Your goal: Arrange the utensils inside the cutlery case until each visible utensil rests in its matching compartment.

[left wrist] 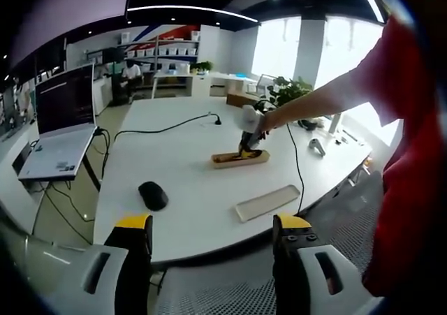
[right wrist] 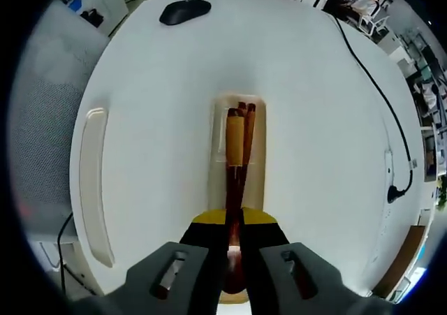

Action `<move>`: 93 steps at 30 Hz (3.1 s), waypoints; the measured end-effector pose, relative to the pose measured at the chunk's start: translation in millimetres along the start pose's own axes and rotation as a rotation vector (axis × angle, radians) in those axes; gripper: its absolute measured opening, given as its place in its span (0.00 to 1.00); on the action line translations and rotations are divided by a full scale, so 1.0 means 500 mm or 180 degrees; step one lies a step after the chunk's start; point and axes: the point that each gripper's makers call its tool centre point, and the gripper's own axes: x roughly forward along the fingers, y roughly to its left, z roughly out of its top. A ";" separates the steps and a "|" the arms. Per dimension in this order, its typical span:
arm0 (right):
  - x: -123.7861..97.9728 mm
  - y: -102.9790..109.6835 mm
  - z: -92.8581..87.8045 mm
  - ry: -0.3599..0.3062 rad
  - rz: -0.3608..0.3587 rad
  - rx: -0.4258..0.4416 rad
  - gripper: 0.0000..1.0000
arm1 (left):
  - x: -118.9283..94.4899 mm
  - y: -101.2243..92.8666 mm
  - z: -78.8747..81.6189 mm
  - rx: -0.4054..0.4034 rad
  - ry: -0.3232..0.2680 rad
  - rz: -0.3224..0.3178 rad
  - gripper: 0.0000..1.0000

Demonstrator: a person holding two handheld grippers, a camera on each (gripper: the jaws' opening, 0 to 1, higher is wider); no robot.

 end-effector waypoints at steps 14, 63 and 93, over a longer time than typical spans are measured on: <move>0.009 -0.005 -0.008 0.0060 -0.0021 0.0005 0.02 | -0.005 -0.007 0.010 -0.0014 -0.0040 0.0009 0.72; -0.191 0.007 -0.035 -0.0401 -0.0552 0.0762 0.07 | -0.005 -0.043 0.076 0.0442 -0.0322 -0.0399 0.70; -0.324 0.129 -0.041 -0.0854 -0.1029 0.1095 0.17 | 0.038 -0.083 0.086 0.0990 -0.0256 -0.1149 0.74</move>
